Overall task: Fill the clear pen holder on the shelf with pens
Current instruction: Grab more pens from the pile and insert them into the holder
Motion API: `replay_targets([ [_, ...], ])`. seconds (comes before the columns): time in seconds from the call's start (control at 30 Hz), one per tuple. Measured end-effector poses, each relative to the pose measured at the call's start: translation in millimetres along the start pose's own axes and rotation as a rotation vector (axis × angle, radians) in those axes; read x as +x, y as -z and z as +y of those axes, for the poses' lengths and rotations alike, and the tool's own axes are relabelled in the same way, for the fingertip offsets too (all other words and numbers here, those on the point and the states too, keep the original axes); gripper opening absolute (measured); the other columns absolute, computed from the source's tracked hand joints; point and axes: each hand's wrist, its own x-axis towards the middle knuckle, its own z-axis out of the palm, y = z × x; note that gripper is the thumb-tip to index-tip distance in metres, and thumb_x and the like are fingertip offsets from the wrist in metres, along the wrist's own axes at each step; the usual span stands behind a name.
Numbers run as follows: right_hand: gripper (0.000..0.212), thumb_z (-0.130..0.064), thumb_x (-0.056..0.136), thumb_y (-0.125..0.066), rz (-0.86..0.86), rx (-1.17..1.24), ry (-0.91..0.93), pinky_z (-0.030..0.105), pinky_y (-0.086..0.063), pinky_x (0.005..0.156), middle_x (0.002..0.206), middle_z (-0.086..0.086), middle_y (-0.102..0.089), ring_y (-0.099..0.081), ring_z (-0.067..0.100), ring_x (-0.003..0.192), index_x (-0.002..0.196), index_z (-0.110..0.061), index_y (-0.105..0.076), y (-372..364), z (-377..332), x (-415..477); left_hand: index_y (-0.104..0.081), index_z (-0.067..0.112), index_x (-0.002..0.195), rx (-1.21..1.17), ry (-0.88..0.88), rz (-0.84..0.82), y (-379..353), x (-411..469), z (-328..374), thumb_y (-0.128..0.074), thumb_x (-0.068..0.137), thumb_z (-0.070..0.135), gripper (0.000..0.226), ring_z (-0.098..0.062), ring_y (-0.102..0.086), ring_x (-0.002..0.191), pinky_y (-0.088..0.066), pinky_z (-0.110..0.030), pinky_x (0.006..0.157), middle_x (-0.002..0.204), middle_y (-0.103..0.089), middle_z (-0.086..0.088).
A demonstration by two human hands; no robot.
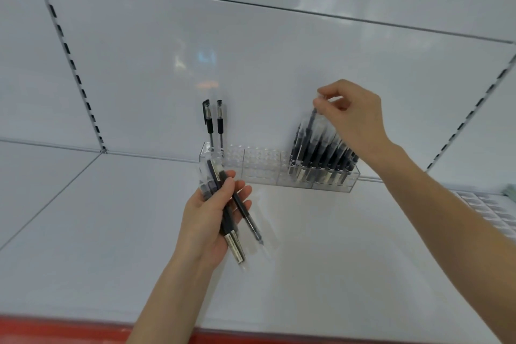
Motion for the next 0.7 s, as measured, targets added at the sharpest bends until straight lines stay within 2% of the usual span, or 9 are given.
replay_targets([
  [0.1,0.008,-0.011,0.083,-0.063,-0.003,0.016,-0.005,0.006,-0.045,0.063,0.085,-0.001,-0.063,-0.059,-0.006,0.063,0.089,-0.016,-0.065,-1,1,-1,-0.064,0.008,0.093,-0.012,-0.015,0.011,1,0,0,-0.054,0.089,0.005,0.011,-0.014,-0.071,0.065,-0.059,-0.027,0.065,0.064,-0.07,-0.001],
  [0.2,0.008,-0.012,0.084,-0.064,-0.027,-0.009,-0.009,0.006,-0.044,0.064,0.086,-0.001,-0.063,-0.061,0.0,0.064,0.089,-0.016,-0.066,-3,4,-2,-0.063,0.01,0.094,-0.005,-0.043,0.01,2,0,0,-0.053,0.09,0.005,0.012,-0.014,-0.071,0.07,-0.058,-0.03,0.071,0.071,-0.073,-0.001],
  [0.3,0.009,-0.012,0.084,-0.063,-0.147,-0.121,-0.006,0.004,-0.041,0.068,0.085,0.003,-0.066,-0.059,0.013,0.075,0.09,-0.007,-0.069,-6,6,-4,-0.062,0.011,0.094,-0.011,-0.067,0.007,2,-1,1,-0.052,0.09,0.006,0.012,-0.012,-0.071,0.073,-0.057,-0.027,0.073,0.075,-0.074,-0.001],
  [0.43,0.013,-0.009,0.086,-0.058,-0.27,-0.317,0.124,0.022,-0.04,0.086,0.095,0.009,-0.066,-0.059,0.022,0.092,0.088,-0.001,-0.068,-12,7,-9,-0.062,0.01,0.093,-0.045,-0.068,0.012,1,-1,2,-0.052,0.09,0.006,0.011,-0.014,-0.07,0.076,-0.057,-0.024,0.07,0.076,-0.074,-0.002],
  [0.53,0.016,-0.012,0.088,-0.056,-0.288,-0.435,0.157,0.015,-0.029,0.082,0.103,0.011,-0.065,-0.055,0.026,0.101,0.091,-0.002,-0.068,-12,8,-8,-0.063,0.009,0.091,-0.072,-0.068,0.015,0,-2,3,-0.054,0.088,0.005,0.01,-0.014,-0.07,0.069,-0.058,-0.025,0.069,0.073,-0.072,-0.003],
  [0.63,0.016,-0.015,0.088,-0.058,-0.184,-0.34,0.166,0.013,-0.031,0.086,0.104,0.007,-0.066,-0.056,0.022,0.103,0.096,-0.006,-0.069,-9,-2,-17,-0.063,0.007,0.091,-0.137,-0.084,0.01,0,-3,5,-0.055,0.087,0.004,0.01,-0.014,-0.07,0.066,-0.059,-0.026,0.068,0.067,-0.07,-0.002],
  [0.7,0.011,-0.018,0.087,-0.06,-0.179,-0.131,0.061,0.01,-0.039,0.077,0.087,-0.002,-0.067,-0.059,0.01,0.087,0.086,-0.011,-0.068,-6,-20,-32,-0.061,0.007,0.091,-0.174,-0.106,-0.004,0,-3,5,-0.054,0.087,0.003,0.009,-0.015,-0.07,0.069,-0.059,-0.027,0.07,0.067,-0.069,-0.002],
])
